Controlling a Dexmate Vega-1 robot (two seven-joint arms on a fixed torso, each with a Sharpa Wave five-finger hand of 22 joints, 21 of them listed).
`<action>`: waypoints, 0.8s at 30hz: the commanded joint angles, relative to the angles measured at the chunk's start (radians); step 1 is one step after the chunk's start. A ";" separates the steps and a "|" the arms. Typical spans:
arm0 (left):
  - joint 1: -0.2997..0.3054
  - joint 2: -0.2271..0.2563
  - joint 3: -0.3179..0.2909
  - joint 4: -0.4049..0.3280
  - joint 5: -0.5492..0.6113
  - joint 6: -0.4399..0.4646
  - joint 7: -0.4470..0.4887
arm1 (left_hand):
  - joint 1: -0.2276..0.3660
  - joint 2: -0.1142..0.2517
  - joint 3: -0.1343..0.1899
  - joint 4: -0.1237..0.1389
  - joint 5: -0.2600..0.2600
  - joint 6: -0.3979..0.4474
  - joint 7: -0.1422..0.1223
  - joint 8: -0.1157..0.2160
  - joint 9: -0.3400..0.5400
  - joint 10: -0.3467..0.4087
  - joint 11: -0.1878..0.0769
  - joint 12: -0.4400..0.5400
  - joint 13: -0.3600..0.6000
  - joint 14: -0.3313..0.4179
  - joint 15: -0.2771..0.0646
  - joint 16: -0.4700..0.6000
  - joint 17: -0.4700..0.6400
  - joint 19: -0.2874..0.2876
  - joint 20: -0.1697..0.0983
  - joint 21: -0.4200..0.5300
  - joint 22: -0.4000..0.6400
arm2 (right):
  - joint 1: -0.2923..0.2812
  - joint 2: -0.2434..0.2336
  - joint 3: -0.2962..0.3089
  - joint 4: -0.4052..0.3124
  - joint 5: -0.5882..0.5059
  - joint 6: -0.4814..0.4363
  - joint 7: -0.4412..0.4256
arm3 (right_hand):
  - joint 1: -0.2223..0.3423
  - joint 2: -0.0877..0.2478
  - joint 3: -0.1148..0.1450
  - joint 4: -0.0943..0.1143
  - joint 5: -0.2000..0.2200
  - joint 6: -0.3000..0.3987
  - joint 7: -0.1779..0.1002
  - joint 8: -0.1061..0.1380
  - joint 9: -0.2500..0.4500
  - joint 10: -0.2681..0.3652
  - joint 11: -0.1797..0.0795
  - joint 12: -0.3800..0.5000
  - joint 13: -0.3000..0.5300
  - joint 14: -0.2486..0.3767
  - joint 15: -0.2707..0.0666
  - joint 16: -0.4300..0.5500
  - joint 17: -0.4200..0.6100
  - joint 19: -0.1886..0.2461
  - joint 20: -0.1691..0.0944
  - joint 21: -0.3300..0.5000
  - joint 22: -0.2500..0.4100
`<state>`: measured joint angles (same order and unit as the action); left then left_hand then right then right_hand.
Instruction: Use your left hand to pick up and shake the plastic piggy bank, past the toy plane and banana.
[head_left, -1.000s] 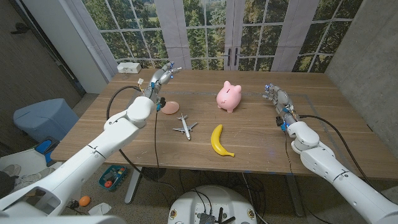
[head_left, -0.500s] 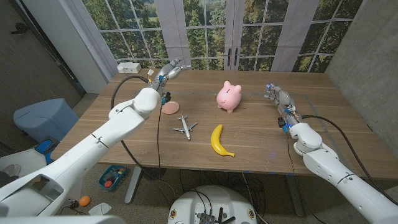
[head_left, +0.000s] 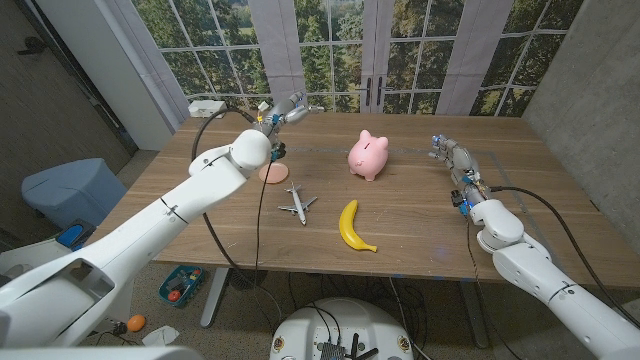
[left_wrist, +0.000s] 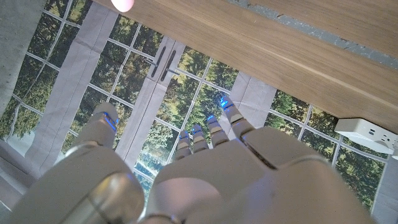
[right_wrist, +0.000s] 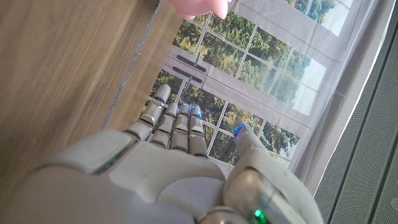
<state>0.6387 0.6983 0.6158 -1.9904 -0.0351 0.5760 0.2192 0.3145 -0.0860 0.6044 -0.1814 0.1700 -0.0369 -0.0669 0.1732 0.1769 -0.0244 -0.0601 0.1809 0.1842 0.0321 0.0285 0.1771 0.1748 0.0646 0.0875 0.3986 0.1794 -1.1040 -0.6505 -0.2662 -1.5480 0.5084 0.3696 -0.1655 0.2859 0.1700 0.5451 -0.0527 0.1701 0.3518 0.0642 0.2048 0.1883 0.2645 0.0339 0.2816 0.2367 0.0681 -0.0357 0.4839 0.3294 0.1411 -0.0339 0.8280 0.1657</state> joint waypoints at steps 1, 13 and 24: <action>-0.092 -0.030 0.095 -0.025 0.080 0.158 -0.042 | 0.006 -0.020 -0.008 0.000 0.000 -0.022 0.001 0.002 0.004 -0.018 0.003 -0.001 0.002 -0.014 0.003 -0.001 0.002 -0.006 0.004 -0.006 0.002 | -0.016 -0.009 0.019 0.008 0.003 0.028 0.015 | 0.009 -0.007 0.001 -0.004 0.006 0.008 -0.003 0.005 0.004 0.007 -0.001 -0.003 0.002 0.010 0.004 0.002 -0.001 0.007 -0.003 -0.003 0.001; -0.218 -0.058 0.206 -0.001 0.145 0.263 -0.132 | 0.020 -0.036 -0.015 -0.001 0.002 -0.039 0.004 0.008 0.005 -0.033 0.004 0.001 0.003 -0.035 0.005 -0.003 0.003 -0.012 0.008 -0.016 0.002 | -0.022 -0.014 0.027 0.017 0.001 0.045 0.027 | 0.009 -0.006 -0.001 -0.008 0.007 0.010 -0.004 0.004 0.004 0.011 -0.001 -0.004 0.000 0.011 0.004 0.001 -0.003 0.009 -0.002 -0.009 0.001; -0.366 -0.090 0.334 0.038 0.206 0.374 -0.251 | 0.029 -0.048 -0.022 0.000 0.003 -0.047 0.005 0.013 0.006 -0.044 0.010 0.002 0.003 -0.048 0.011 -0.003 0.003 -0.017 0.016 -0.024 0.002 | -0.031 -0.012 0.037 0.027 0.005 0.063 0.031 | 0.011 -0.007 -0.004 -0.013 0.007 0.012 -0.003 0.004 0.005 0.011 0.000 -0.006 -0.002 0.012 0.005 0.000 -0.005 0.012 -0.001 -0.014 0.001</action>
<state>0.4597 0.6499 0.7867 -1.9956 0.1128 0.8447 0.0700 0.3410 -0.1203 0.5888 -0.1824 0.1700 -0.0738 -0.0627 0.1816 0.1794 -0.0560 -0.0534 0.1810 0.1840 -0.0062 0.0346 0.1773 0.1746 0.0520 0.1000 0.3769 0.1792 -1.1266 -0.6638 -0.2390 -1.5316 0.5079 0.4081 -0.1426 0.2952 0.1607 0.5396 -0.0580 0.1701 0.3574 0.0585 0.2048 0.1883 0.2644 0.0339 0.2782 0.2321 0.0736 -0.0302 0.4838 0.3248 0.1410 -0.0340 0.8169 0.1654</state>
